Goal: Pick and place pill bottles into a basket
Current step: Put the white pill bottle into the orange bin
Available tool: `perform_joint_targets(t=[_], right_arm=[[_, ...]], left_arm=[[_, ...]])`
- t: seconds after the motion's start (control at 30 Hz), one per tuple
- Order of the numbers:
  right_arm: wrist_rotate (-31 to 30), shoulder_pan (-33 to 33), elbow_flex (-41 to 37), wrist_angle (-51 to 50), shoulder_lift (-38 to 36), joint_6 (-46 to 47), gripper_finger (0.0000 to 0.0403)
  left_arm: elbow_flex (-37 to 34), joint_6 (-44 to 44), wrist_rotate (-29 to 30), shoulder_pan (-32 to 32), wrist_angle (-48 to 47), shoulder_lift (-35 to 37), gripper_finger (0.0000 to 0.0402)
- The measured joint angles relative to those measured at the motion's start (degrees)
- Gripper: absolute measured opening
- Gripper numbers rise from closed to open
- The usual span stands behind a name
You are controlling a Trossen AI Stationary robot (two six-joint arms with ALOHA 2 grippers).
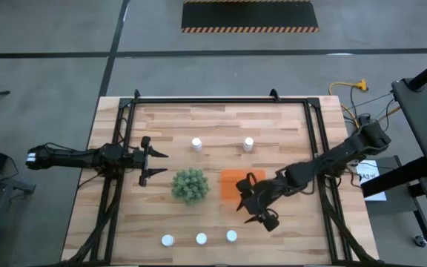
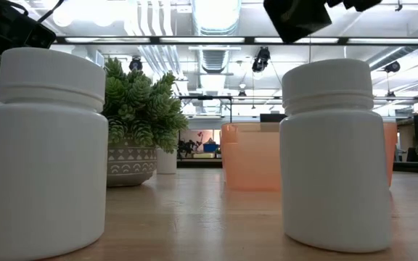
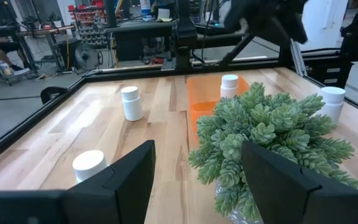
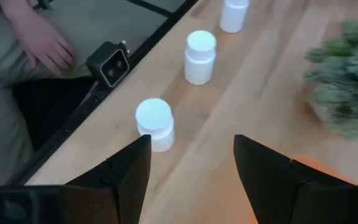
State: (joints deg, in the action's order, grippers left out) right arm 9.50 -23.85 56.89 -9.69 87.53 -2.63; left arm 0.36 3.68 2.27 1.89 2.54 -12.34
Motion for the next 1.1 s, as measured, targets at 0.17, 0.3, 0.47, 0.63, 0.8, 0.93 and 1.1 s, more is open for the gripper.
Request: perform_joint_targets(t=[0.17,0.3,0.47,0.63,0.8,0.93,1.1], right_arm=[[0.31,-0.48,2.25,-0.71,5.36,3.62,0.0217],[3.06,-1.16,6.25,-3.71,9.14,2.86,0.0217],[3.62,-2.71,11.99,-7.83,12.89,1.19,0.0217],[3.48,-4.16,16.94,-9.51,16.21,0.39,0.0217],[2.59,-4.84,21.21,-14.28,20.26,-1.92,0.0217],[2.49,-4.78,22.93,-15.44,22.79,-2.75,0.0217],[2.51,-4.82,23.96,-15.93,24.37,-3.19,0.0217]], left_arm=[[0.00,0.00,-0.01,0.00,-0.10,-0.01,0.0221],[0.00,0.00,-0.01,0.00,-0.04,0.01,0.0221],[0.00,-0.02,0.02,0.00,-0.02,0.00,0.0221],[0.00,-0.02,0.02,0.01,-0.05,0.09,0.0221],[0.00,-0.02,0.00,0.00,0.03,0.00,0.0221],[0.00,-0.01,0.00,0.02,-0.02,0.00,0.0221],[0.00,-0.01,0.01,0.00,0.00,-0.06,0.0221]])
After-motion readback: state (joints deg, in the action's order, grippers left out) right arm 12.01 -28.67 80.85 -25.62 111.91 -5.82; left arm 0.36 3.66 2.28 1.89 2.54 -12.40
